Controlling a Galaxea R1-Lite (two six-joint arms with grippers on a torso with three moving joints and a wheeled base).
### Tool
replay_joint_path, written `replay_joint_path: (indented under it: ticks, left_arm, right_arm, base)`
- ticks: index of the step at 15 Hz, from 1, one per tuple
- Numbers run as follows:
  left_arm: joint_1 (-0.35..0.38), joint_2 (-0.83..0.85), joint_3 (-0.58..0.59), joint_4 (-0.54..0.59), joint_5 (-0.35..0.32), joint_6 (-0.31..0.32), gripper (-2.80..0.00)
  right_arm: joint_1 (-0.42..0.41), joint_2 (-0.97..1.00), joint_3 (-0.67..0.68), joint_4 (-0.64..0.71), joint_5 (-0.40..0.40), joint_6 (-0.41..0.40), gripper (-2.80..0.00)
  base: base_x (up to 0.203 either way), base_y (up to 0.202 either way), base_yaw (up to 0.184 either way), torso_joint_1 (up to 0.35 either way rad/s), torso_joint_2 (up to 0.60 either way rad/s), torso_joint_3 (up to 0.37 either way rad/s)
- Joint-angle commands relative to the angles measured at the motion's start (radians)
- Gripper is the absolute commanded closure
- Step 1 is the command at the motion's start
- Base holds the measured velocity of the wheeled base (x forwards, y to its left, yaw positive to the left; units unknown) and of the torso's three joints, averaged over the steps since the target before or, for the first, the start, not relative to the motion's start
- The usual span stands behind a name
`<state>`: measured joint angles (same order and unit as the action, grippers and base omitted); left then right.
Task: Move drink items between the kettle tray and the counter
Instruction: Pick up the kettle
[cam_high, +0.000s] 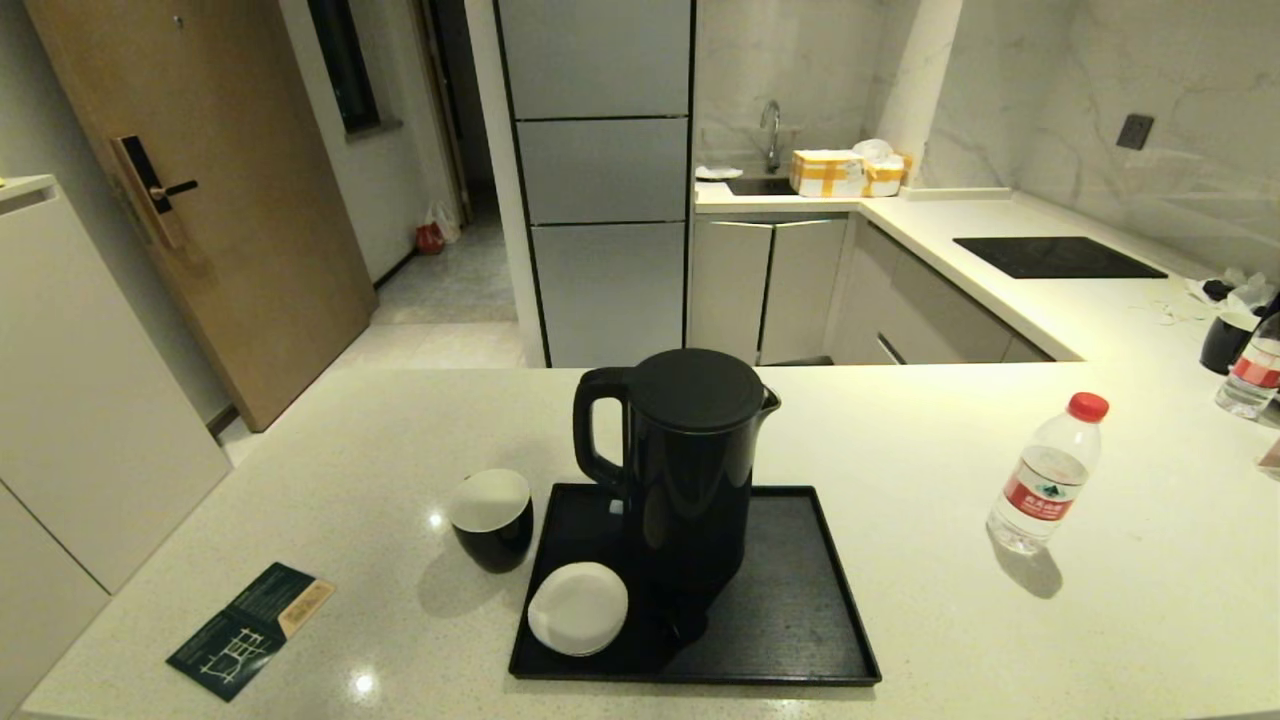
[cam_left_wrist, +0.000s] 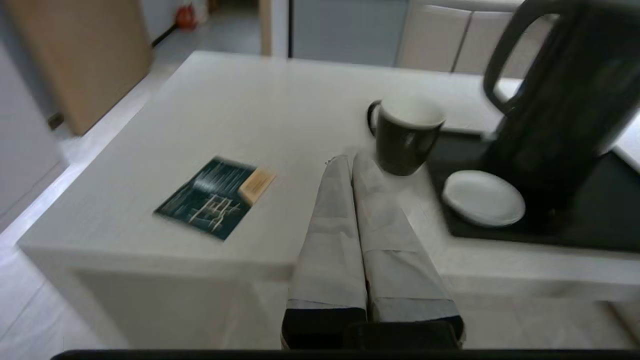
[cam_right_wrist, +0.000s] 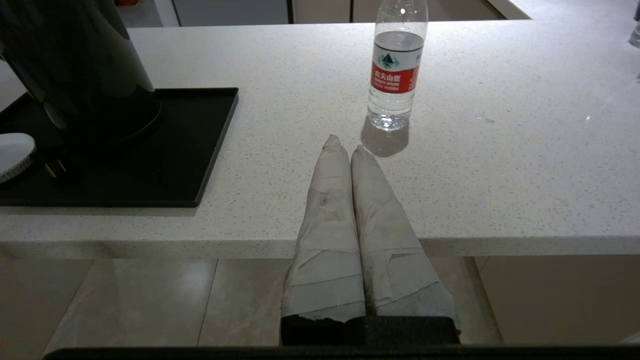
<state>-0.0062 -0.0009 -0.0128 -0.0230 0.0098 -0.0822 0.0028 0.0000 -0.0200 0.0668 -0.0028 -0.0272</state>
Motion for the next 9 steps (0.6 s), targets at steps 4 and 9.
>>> replay_joint_path:
  ticks: [4, 9]
  left_arm:
    - [0.000, 0.001, 0.011, -0.089, -0.043, 0.099, 0.00]
    - [0.000, 0.002, 0.005, 0.041, -0.035, 0.219, 0.00]
  right_arm:
    - [0.000, 0.002, 0.000, 0.001, 0.000, 0.000, 0.00]
    - [0.000, 0.002, 0.000, 0.001, 0.000, -0.002, 0.00]
  base:
    - [0.000, 0.000, 0.000, 0.000, 0.00, 0.000]
    - [0.000, 0.000, 0.000, 0.000, 0.00, 0.000]
